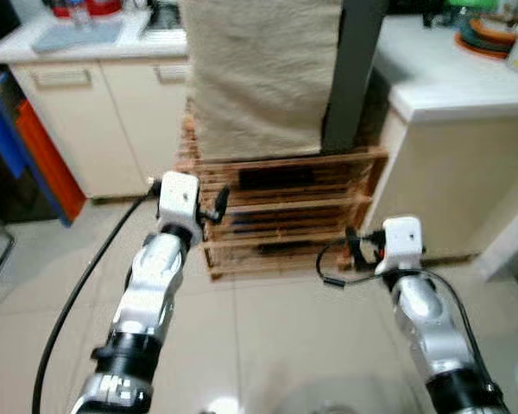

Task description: Restocking fridge

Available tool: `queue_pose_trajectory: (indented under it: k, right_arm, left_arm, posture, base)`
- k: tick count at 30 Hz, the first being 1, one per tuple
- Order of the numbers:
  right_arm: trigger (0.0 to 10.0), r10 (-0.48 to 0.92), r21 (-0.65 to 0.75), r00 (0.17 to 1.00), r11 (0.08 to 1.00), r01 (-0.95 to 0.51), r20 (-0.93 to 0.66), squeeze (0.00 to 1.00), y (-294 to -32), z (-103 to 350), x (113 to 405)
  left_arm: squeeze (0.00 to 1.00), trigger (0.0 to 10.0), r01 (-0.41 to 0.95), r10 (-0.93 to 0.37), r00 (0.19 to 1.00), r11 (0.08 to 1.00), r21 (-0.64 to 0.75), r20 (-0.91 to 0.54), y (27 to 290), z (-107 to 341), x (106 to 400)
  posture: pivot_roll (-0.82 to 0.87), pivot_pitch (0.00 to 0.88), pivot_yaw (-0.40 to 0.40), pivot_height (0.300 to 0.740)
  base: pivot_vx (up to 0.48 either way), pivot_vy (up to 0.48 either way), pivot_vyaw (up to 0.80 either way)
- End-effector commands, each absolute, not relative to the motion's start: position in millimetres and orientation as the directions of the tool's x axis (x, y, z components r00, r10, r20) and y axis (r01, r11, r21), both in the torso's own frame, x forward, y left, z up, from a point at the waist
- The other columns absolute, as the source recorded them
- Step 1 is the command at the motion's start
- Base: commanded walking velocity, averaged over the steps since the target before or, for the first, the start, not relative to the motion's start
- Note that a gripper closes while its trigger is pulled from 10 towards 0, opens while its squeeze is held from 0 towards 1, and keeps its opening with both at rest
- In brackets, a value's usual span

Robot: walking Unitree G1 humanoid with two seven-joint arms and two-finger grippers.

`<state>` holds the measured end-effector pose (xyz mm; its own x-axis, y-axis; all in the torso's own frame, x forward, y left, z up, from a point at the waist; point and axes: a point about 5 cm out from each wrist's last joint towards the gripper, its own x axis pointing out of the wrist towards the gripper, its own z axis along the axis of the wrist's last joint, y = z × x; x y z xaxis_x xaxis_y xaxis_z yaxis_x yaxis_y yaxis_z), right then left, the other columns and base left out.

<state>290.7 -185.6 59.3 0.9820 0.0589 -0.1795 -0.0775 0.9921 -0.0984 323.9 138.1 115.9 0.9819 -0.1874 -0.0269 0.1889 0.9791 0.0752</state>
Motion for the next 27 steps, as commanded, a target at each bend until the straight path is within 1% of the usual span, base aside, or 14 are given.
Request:
queue_pose_trajectory:
  k: [1,9,19,26,27]
  right_arm:
    - [10.0,0.066,-0.11,0.985,0.99,-0.084,-0.159,0.0,-185.5,62.3,290.1]
    - [10.0,0.088,-0.111,0.984,0.988,-0.106,-0.152,0.0,-181.1,62.2,288.8]
    - [10.0,0.06,-0.093,0.994,0.993,-0.069,-0.095,0.0,-184.4,72.2,292.8]
    - [10.0,0.064,-0.093,0.994,0.993,-0.072,-0.083,0.0,-184.0,73.5,293.4]
    - [10.0,0.064,-0.092,0.995,0.993,-0.071,-0.081,0.0,-184.1,73.5,293.6]
  left_arm:
    - [0.0,10.0,0.191,-0.19,0.982,0.978,0.083,-0.019,135.9,121.4,327.6]
    - [0.0,10.0,0.188,-0.186,0.982,0.979,0.077,-0.037,133.9,117.4,328.3]
    - [0.0,10.0,0.158,-0.155,0.985,0.986,0.044,-0.072,137.3,107.8,327.9]
    - [0.0,10.0,0.147,-0.143,0.986,0.988,0.049,-0.081,140.0,104.1,327.5]
    - [0.0,10.0,0.148,-0.142,0.986,0.987,0.059,-0.084,140.6,103.2,327.4]
  posture:
    - [-0.24,0.0,0.069,0.74]
    - [-0.25,0.0,0.068,0.74]
    - [-0.25,0.0,0.063,0.74]
    - [-0.24,0.0,0.053,0.74]
    - [-0.24,0.0,0.051,0.74]
  base:
    - [0.435,0.0,0.0]
    - [0.436,0.0,0.0]
    - [0.431,0.0,0.0]
    - [0.428,0.0,0.0]
    - [0.337,0.341,0.0]
